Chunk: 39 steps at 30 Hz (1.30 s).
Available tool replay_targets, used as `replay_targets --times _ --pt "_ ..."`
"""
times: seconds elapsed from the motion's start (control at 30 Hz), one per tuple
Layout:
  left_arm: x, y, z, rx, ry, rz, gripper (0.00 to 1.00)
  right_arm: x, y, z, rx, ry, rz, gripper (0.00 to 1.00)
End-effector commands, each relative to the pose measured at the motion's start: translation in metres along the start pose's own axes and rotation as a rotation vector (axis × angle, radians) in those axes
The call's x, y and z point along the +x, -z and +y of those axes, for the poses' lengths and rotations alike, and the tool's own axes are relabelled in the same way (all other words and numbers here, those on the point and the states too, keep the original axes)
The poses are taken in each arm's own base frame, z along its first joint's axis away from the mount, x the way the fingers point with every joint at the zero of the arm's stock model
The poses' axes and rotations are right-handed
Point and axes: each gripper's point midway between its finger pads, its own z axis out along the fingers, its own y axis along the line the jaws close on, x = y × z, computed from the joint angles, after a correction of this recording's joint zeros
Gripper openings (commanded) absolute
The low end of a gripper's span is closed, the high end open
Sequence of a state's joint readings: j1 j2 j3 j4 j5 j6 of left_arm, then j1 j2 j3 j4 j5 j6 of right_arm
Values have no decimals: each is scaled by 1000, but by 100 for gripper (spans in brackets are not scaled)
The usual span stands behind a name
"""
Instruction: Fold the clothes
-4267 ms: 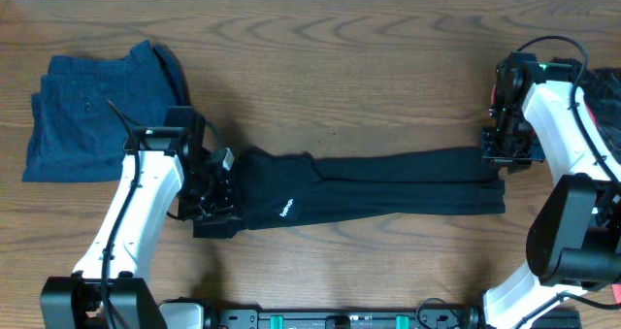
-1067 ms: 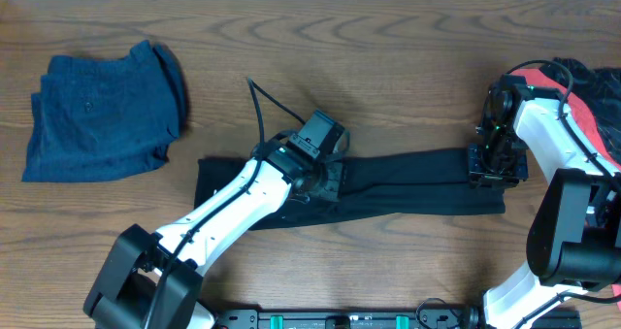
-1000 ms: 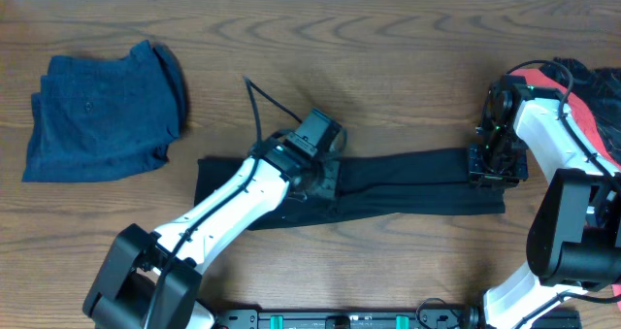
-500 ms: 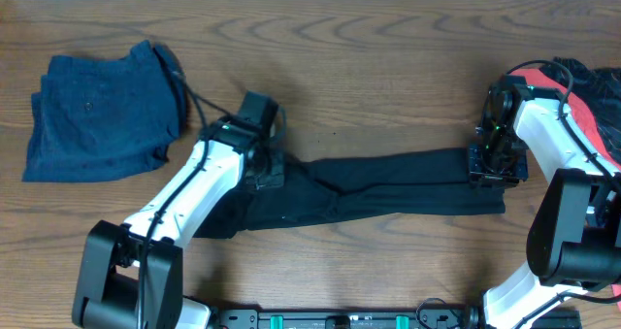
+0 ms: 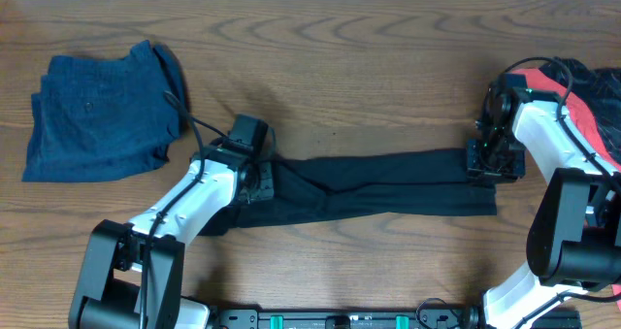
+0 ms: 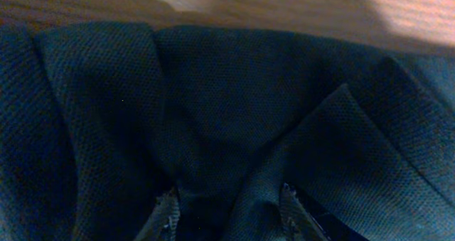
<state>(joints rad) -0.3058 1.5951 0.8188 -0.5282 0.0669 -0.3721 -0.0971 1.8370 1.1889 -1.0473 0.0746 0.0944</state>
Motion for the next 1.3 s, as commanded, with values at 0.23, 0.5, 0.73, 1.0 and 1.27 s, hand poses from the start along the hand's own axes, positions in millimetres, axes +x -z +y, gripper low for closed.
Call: replay_targets --times 0.23,0.5,0.73,1.0,1.27 --pt "-11 -5 37 -78 172 -38 50 13 -36 14 -74 5 -17 45" --pt "-10 -5 34 -62 172 -31 58 13 -59 7 -30 -11 -67 36" --pt "-13 -5 37 -79 173 -45 58 9 -58 -33 195 -139 -109 29" --pt "-30 -2 52 -141 233 -128 58 9 -57 -45 216 -228 -118 24" --pt "-42 0 63 -168 308 -187 58 15 -58 -62 248 -299 -99 25"
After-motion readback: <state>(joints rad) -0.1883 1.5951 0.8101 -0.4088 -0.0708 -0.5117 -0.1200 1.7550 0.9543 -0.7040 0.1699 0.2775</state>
